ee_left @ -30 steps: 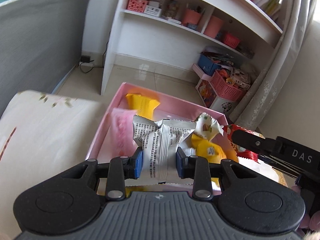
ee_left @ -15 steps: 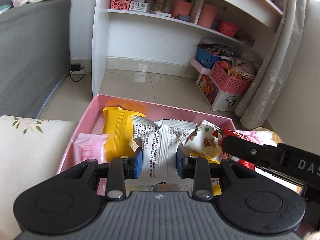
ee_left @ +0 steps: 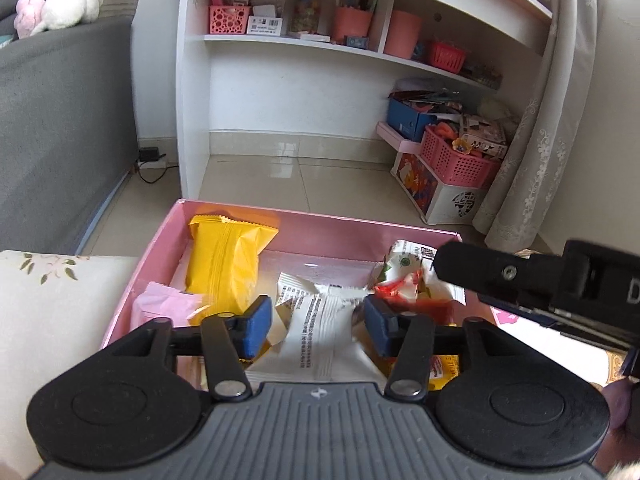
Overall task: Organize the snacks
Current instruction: 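Carry the white packet and red candy packet into the pink box and open both tools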
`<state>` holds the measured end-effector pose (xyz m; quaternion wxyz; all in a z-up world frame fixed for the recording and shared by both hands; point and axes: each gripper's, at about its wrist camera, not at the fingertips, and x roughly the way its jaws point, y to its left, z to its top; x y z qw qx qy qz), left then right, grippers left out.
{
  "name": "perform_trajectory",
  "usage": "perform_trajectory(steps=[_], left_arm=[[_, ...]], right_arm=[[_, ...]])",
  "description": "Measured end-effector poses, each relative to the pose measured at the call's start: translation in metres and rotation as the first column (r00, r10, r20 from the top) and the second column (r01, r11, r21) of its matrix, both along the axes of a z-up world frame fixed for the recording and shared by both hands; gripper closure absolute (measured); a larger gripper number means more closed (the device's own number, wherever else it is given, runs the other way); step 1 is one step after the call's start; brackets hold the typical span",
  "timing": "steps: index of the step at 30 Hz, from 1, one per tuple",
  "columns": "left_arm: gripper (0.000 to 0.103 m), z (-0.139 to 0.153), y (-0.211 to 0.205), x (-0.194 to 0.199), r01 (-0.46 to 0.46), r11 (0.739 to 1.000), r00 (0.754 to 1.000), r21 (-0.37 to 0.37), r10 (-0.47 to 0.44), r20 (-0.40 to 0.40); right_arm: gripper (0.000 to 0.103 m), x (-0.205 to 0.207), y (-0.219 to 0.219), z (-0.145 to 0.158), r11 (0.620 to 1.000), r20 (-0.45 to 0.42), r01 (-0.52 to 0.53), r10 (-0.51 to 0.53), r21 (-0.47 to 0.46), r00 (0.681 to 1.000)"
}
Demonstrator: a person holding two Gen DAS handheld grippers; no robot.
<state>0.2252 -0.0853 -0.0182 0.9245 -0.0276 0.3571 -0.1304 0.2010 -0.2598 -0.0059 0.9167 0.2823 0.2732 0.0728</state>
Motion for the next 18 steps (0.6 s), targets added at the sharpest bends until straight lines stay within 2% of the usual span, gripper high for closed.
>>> perform_trajectory(steps=[10,18], left_arm=[[0.044,0.012,0.009,-0.014,-0.007,1.0,1.0,0.017,0.006,0.005],[0.03,0.025,0.02,-0.038,-0.008,1.0,1.0,0.021,0.008,0.015]], right_arm=[[0.034,-0.014,0.004,0.02,1.0,0.006,0.009,-0.009,-0.015,1.0],[0.023,-0.038,0.007,0.04,0.999,0.003,0.021,-0.021,-0.041,1.0]])
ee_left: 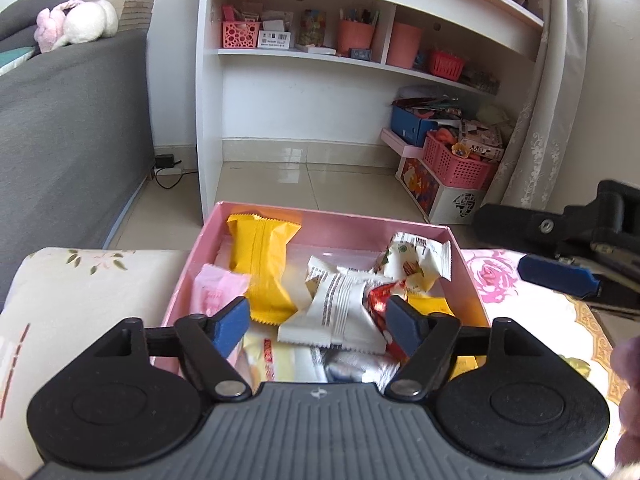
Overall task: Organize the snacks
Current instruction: 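Carry the white packet and red candy packet into the pink box and open both tools, then lift both open tools out of the box back toward the pile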
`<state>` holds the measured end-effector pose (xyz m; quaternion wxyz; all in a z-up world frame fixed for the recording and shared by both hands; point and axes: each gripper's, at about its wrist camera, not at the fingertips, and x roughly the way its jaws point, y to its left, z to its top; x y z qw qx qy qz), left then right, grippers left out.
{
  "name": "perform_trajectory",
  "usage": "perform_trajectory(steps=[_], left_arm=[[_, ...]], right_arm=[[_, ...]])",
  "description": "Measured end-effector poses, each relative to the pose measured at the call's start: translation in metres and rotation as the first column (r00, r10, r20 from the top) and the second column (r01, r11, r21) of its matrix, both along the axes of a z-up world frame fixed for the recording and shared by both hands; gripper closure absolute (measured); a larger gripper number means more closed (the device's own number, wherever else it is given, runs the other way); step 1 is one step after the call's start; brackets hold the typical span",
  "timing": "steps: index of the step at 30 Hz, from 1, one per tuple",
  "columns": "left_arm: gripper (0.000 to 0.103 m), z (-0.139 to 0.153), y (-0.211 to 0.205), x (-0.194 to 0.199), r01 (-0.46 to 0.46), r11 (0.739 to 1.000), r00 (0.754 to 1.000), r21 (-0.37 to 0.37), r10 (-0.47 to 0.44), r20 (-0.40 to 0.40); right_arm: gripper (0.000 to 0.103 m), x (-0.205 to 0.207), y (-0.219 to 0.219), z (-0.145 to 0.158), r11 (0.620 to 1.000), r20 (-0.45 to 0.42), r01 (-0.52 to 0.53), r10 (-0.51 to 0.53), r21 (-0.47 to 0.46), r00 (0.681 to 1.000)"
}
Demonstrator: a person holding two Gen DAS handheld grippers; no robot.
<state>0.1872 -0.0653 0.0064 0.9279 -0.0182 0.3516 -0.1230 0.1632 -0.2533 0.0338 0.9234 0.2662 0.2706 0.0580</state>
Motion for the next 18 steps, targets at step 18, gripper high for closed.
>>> perform_trajectory(steps=[18], left_arm=[[0.009,0.006,0.048,-0.065,-0.023,1.0,0.999,-0.007,0.023,-0.042]], right_arm=[[0.006,-0.068,0.017,0.013,0.981,-0.055,0.0,-0.011,-0.192,0.998]])
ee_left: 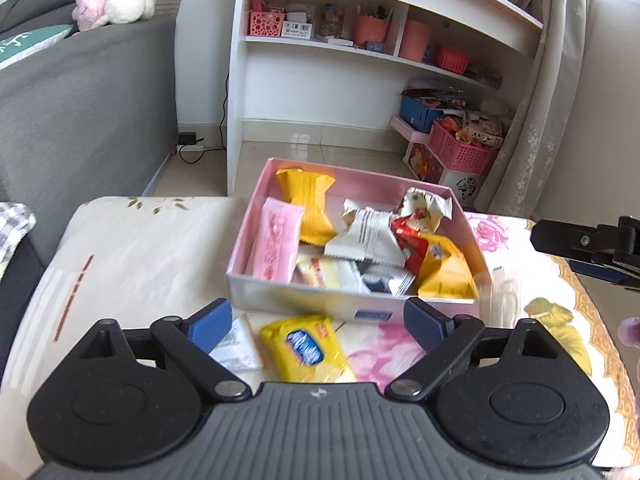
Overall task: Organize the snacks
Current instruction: 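Lift both open tools out of the box back toward the pile, then grasp the gold wafer bar with the left tool while the right tool grasps a red candy packet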
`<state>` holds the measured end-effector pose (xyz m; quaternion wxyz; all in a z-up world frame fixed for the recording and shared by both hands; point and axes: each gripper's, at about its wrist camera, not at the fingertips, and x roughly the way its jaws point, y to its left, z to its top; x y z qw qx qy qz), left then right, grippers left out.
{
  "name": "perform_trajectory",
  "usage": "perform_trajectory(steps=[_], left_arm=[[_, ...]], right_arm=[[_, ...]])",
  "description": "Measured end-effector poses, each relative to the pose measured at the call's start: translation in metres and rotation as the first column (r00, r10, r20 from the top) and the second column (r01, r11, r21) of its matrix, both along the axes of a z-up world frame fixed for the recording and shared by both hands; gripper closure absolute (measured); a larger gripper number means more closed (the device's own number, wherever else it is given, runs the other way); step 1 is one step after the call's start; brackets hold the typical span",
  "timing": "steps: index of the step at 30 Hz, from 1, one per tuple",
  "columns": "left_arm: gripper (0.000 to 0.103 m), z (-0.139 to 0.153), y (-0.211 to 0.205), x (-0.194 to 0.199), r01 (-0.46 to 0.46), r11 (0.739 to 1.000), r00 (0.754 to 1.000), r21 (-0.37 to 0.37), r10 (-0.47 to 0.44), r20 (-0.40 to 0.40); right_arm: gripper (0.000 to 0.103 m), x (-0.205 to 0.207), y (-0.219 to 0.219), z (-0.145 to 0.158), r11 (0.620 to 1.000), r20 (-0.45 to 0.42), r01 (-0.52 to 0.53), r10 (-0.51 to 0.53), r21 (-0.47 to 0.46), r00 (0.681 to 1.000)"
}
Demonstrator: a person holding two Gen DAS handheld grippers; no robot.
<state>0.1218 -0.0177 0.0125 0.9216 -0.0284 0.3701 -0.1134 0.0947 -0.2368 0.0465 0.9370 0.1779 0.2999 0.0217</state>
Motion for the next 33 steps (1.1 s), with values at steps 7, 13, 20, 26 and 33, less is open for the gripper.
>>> perform_trajectory(steps=[7,13,20,26,33], left_arm=[[0.004,-0.008,0.016,-0.02,-0.033,0.999,0.999,0.01,0.033,-0.022],[0.004,-0.016,0.022,-0.038,0.002,0.996,1.0,0.092,-0.005,0.03],[0.003,-0.025,0.045,-0.053,0.023,0.991,0.997,0.134,-0.032,0.069],[0.002,-0.033,0.067,-0.058,0.042,0.984,0.992,0.171,-0.062,0.113],[0.002,-0.049,0.076,-0.061,0.11,0.973,0.987,0.204,-0.131,0.096]], right_arm=[[0.006,-0.023,0.006,-0.005,0.998,-0.013,-0.007,0.006,-0.063,1.0],[0.005,-0.049,0.008,-0.025,0.994,-0.002,-0.01,0.01,-0.107,1.0],[0.002,-0.064,0.009,-0.042,0.967,0.028,-0.035,0.044,-0.254,0.999],[0.002,-0.076,0.008,-0.057,0.925,0.029,-0.096,0.114,-0.367,0.993],[0.002,-0.084,0.003,-0.075,0.907,-0.005,-0.153,0.164,-0.393,0.986]])
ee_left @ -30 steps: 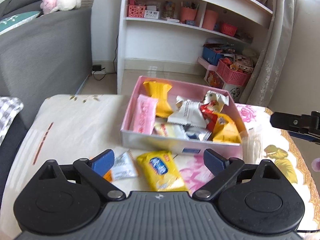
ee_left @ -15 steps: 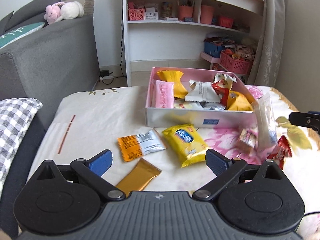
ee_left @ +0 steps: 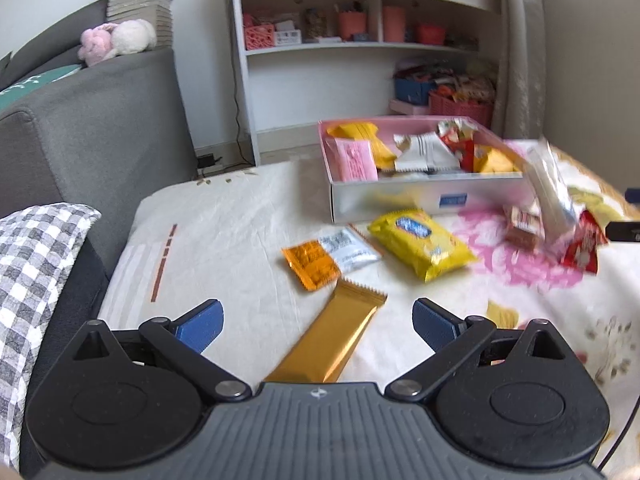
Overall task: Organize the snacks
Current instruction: 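Grasp the gold wafer bar with the left tool while the right tool grasps a red candy packet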
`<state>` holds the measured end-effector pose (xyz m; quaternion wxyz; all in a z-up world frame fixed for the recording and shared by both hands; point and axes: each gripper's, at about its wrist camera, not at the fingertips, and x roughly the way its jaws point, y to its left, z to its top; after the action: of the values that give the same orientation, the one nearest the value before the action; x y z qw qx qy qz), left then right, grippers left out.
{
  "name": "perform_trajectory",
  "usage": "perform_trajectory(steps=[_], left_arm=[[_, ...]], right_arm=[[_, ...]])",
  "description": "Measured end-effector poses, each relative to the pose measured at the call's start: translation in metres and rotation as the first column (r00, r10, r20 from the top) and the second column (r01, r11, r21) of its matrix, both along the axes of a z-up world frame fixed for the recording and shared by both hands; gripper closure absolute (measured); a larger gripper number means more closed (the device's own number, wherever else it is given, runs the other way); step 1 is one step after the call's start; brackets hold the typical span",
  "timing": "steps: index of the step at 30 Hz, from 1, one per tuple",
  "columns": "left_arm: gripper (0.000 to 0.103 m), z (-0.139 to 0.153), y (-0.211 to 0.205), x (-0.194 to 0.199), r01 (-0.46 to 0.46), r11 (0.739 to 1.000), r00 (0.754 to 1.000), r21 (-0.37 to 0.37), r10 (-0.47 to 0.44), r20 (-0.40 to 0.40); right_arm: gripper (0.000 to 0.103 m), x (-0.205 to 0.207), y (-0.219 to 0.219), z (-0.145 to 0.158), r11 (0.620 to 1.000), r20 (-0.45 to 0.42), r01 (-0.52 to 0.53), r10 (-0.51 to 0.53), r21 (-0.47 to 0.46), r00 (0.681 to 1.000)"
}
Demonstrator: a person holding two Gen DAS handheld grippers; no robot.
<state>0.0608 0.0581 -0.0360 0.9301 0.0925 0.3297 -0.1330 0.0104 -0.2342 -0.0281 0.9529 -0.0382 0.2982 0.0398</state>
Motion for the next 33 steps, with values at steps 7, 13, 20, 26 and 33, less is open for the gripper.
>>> perform_trajectory(steps=[7,13,20,26,33], left_arm=[[0.002,-0.022,-0.002,0.002,0.048,0.997,0.997,0.058,-0.044,-0.065],[0.003,-0.029,-0.002,0.004,0.074,0.995,0.994,0.065,-0.068,-0.089],[0.009,-0.029,0.005,0.011,0.082,0.997,0.989,-0.01,-0.082,-0.126],[0.022,-0.028,0.004,0.011,0.096,0.994,0.986,-0.042,-0.101,-0.133],[0.039,-0.025,-0.001,0.009,0.114,0.992,0.985,-0.051,-0.12,-0.126]], right_arm=[[0.002,-0.001,0.013,-0.015,0.994,-0.031,-0.076,0.074,-0.073,0.997],[0.002,0.004,0.02,-0.026,0.991,-0.066,-0.111,0.106,-0.073,0.992],[0.0,0.014,0.013,-0.039,0.997,-0.106,-0.077,0.076,-0.007,0.991],[0.0,0.025,0.002,-0.045,0.996,-0.122,-0.01,0.022,0.094,0.992],[0.0,0.03,0.006,-0.044,0.997,-0.107,0.002,0.006,0.075,0.994]])
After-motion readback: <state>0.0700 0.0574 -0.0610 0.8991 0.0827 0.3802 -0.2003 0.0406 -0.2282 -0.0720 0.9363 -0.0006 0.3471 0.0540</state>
